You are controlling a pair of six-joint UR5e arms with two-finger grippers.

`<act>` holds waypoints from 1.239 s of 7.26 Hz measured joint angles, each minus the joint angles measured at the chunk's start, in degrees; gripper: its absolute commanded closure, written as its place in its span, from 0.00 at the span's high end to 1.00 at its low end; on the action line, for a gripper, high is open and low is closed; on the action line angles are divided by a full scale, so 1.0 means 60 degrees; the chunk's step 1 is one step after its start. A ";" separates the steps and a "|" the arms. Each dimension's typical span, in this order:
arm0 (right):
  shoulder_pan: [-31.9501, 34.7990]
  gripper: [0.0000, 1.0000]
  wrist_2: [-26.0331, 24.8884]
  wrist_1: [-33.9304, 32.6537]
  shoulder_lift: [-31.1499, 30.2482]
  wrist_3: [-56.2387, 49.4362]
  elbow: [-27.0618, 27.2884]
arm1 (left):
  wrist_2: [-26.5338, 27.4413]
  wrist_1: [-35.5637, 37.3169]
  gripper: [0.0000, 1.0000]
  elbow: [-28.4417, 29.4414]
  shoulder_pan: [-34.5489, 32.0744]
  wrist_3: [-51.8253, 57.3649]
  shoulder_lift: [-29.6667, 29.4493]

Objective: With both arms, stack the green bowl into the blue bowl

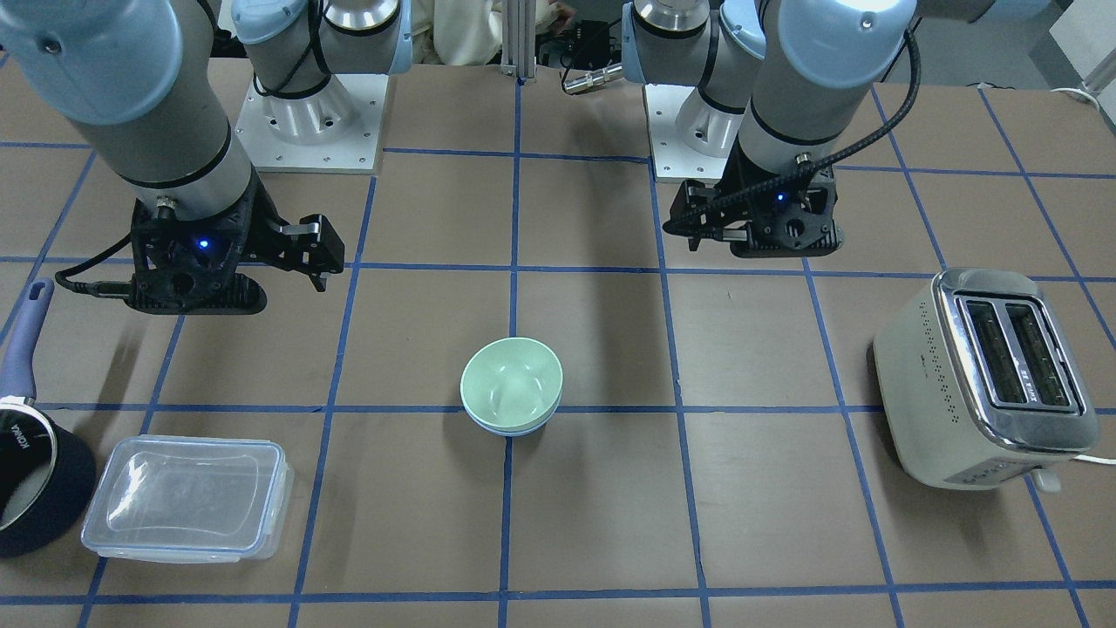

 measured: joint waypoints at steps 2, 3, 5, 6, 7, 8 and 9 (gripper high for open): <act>-0.0055 1.00 0.0003 -0.0090 -0.0308 -0.0060 0.0388 | -0.0627 -0.0902 1.00 0.0399 0.0035 0.0410 0.0238; -0.0059 1.00 0.0010 -0.0086 -0.0468 -0.0005 0.0444 | -0.0802 -0.0734 1.00 0.0433 0.0061 0.0427 0.0228; -0.0055 1.00 0.0169 0.0054 -0.0841 0.0369 0.0529 | -0.0876 0.0101 1.00 0.0353 0.0073 0.0341 0.0096; -0.0050 1.00 0.0436 0.0166 -0.1056 0.0476 0.0644 | -0.0888 0.0267 1.00 0.0350 0.0071 0.0284 0.0045; -0.0049 1.00 0.0598 0.0203 -0.1295 0.0521 0.0881 | -0.0880 0.0339 1.00 0.0353 0.0067 0.0254 0.0011; -0.0049 1.00 0.0666 0.0166 -0.1478 0.0547 0.1104 | -0.0854 0.0370 1.00 0.0360 0.0066 0.0246 -0.0004; -0.0048 1.00 0.0683 0.0123 -0.1582 0.0613 0.1220 | -0.0836 0.0377 1.00 0.0366 0.0065 0.0246 -0.0007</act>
